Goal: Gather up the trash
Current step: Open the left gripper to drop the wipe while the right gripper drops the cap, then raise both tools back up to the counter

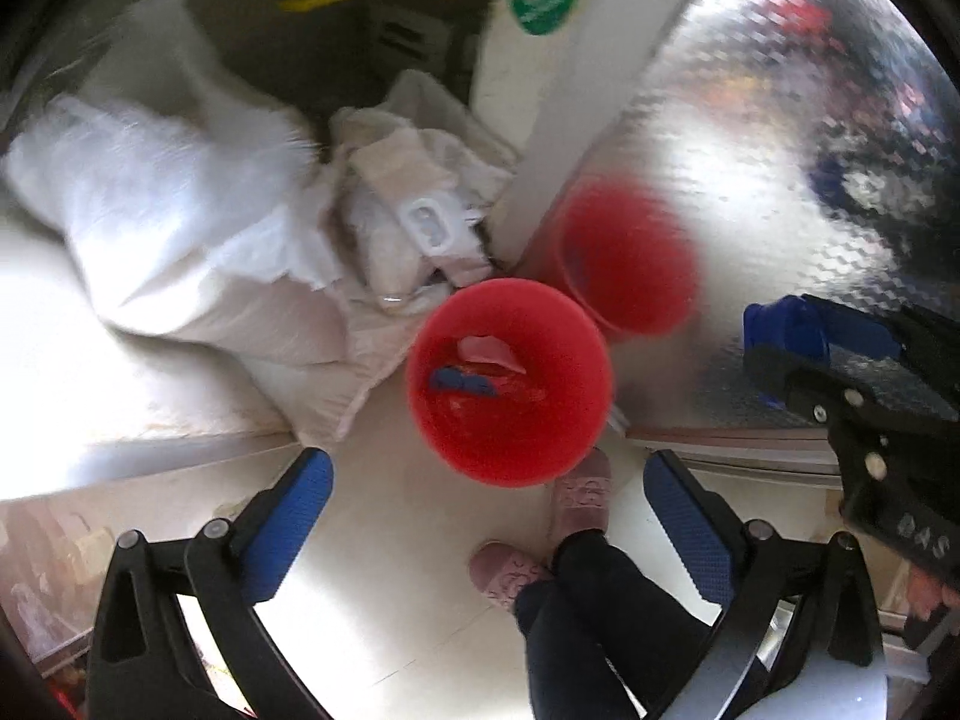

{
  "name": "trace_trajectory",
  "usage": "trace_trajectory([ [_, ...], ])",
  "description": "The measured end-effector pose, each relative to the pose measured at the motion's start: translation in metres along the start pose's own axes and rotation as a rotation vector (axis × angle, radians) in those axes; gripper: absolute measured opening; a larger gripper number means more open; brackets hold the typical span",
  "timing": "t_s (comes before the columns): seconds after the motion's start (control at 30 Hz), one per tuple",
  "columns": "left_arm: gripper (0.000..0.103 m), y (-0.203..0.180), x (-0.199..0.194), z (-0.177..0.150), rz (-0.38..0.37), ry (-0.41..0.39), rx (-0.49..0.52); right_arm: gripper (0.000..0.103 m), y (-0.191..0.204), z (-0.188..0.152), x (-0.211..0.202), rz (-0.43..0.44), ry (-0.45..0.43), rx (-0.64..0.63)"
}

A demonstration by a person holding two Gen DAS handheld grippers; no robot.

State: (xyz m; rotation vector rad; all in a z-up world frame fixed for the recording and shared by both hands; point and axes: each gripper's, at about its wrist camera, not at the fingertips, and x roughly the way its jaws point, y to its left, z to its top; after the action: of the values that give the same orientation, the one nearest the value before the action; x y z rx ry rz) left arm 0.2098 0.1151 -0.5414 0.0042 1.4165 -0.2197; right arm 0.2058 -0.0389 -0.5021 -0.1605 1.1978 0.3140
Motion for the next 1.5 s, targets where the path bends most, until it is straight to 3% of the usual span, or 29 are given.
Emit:
trace_trajectory([
  [0.33, 0.103, 0.030, 0.006, -0.013, 0.071, 0.007, -0.054, 0.043, 0.028, 0.007, 0.037, 0.053, 0.090, -0.108],
  [0.43, 0.103, 0.033, 0.006, -0.016, 0.062, 0.011, -0.062, 0.067, 0.030, 0.007, 0.044, 0.077, 0.120, -0.119],
  [0.73, 0.103, 0.031, -0.026, -0.027, 0.059, 0.007, -0.084, 0.097, 0.029, 0.007, 0.020, 0.031, 0.106, -0.098],
  [0.83, 0.103, 0.028, -0.056, -0.033, 0.068, 0.006, -0.112, 0.102, 0.030, 0.007, -0.004, 0.039, 0.095, -0.081],
  [1.13, 0.103, 0.012, -0.185, -0.052, 0.064, -0.028, -0.158, 0.102, 0.054, 0.010, -0.125, 0.063, 0.022, -0.140],
  [1.33, 0.103, -0.001, -0.281, -0.047, 0.038, -0.116, -0.161, 0.102, 0.065, 0.024, -0.206, 0.072, -0.030, -0.178],
  [1.5, 0.103, -0.018, -0.345, -0.035, 0.080, -0.212, -0.120, 0.102, 0.069, 0.037, -0.266, 0.066, -0.109, -0.184],
])
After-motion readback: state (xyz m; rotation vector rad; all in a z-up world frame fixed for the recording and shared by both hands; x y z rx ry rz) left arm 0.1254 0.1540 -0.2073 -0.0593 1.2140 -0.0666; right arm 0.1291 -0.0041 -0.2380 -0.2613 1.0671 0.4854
